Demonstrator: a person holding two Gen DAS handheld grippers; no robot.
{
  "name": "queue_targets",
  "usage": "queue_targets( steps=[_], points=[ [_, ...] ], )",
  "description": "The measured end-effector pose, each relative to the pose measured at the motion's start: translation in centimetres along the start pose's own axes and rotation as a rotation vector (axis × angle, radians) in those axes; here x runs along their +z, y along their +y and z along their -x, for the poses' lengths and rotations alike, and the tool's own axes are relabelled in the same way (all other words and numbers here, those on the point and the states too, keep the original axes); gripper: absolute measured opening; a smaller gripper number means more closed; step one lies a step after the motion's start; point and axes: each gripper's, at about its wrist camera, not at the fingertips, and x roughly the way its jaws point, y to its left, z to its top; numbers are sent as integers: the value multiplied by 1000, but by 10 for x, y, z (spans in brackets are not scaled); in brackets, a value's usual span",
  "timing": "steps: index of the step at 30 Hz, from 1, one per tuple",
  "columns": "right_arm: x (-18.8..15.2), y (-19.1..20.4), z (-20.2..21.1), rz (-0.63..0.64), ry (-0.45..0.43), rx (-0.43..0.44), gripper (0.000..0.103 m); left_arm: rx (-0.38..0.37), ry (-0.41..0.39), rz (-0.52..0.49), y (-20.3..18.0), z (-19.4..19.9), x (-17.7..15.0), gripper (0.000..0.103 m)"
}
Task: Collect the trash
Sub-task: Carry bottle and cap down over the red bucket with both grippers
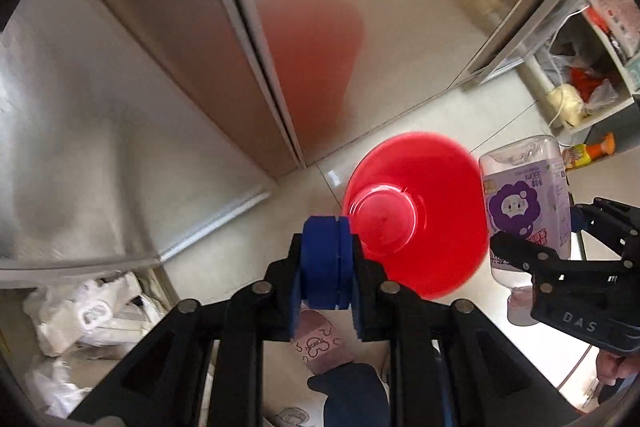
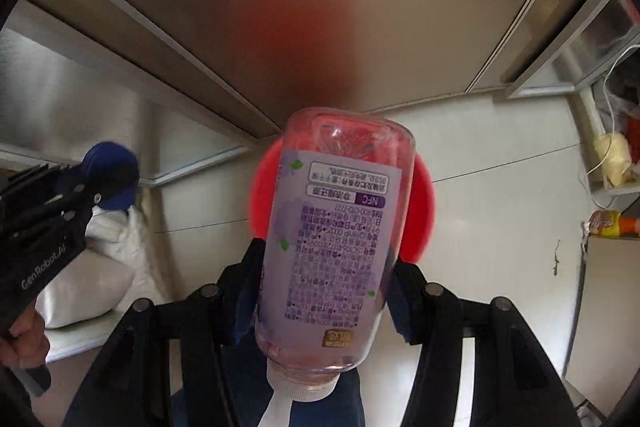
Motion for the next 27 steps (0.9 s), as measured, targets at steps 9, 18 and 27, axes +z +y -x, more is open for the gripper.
queue_targets(
  steps=[9, 18, 27],
  points=[
    [-5, 2, -22, -11, 0, -16, 90, -44, 24, -19, -10, -21, 4, 18],
    [-8, -20, 4, -75, -36, -37, 93, -72, -2, -128, -45, -9, 14, 18],
    [-12, -57, 21, -183, -55, -51, 93, -119, 33, -185, -78, -20, 27, 18]
  ],
)
